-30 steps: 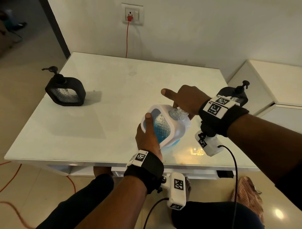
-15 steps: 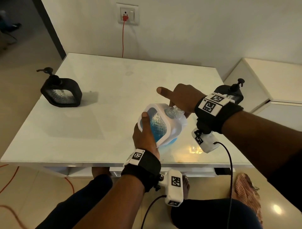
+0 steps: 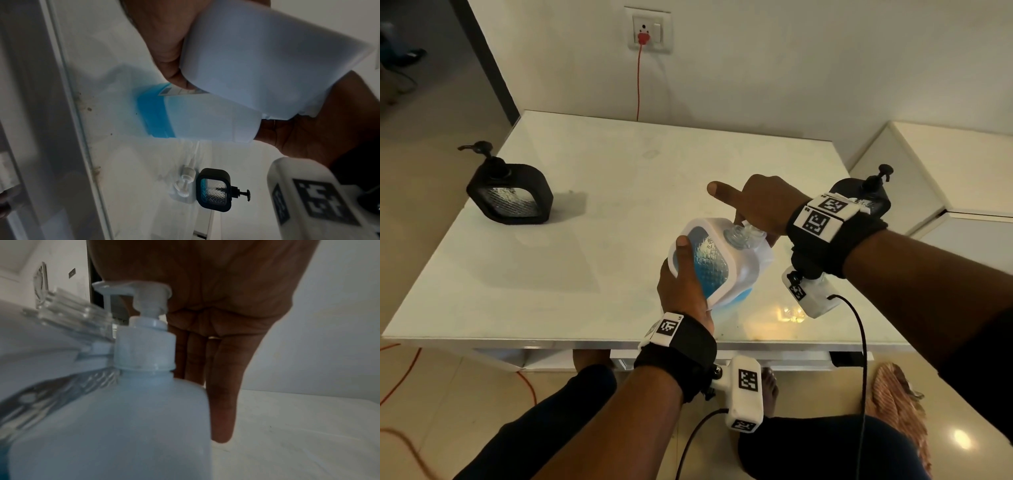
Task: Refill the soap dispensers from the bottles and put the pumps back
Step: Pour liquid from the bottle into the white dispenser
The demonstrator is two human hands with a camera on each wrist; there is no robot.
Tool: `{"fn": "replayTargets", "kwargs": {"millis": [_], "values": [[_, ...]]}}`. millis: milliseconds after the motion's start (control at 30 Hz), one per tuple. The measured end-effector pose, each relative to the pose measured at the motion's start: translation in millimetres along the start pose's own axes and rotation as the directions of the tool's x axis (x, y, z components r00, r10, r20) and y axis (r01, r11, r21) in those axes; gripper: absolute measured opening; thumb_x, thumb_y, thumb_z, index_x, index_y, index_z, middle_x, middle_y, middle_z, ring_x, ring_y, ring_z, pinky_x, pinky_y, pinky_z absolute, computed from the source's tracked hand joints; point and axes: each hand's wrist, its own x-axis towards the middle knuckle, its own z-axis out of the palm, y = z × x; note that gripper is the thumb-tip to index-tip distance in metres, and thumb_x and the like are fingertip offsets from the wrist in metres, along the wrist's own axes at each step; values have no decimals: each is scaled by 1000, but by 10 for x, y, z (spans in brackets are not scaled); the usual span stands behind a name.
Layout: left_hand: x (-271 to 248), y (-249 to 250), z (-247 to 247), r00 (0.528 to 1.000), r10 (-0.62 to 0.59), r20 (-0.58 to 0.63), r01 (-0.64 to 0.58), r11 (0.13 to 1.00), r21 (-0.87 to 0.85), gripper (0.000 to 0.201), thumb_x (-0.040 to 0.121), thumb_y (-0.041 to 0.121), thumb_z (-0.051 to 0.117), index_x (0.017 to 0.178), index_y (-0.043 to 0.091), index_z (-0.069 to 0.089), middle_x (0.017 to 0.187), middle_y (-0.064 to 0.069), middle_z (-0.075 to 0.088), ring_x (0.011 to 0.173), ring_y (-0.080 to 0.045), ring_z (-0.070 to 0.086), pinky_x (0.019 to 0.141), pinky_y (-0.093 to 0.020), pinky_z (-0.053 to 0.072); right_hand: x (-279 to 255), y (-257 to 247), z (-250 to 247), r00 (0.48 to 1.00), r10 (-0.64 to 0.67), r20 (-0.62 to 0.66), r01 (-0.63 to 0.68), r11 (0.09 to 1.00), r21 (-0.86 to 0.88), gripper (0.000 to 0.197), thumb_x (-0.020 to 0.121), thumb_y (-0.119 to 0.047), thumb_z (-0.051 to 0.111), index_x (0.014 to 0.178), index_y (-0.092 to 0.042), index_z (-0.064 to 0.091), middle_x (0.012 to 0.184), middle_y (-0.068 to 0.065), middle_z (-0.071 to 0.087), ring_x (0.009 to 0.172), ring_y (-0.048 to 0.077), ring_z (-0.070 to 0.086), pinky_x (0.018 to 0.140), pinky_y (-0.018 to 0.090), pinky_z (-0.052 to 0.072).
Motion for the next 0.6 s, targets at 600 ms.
{"fn": "replayTargets", "kwargs": {"millis": [600], "values": [[-5, -10, 24, 1000, 12, -8, -12, 1000, 4, 46, 94, 74, 55, 121, 38, 66, 118, -2, 74, 107, -29, 73, 90, -55, 63, -41, 45, 6, 1000, -7, -29, 7, 1000, 0, 93, 84, -86, 35, 89, -2, 75, 73, 10, 72, 57, 26, 71, 73, 35, 62]]}}
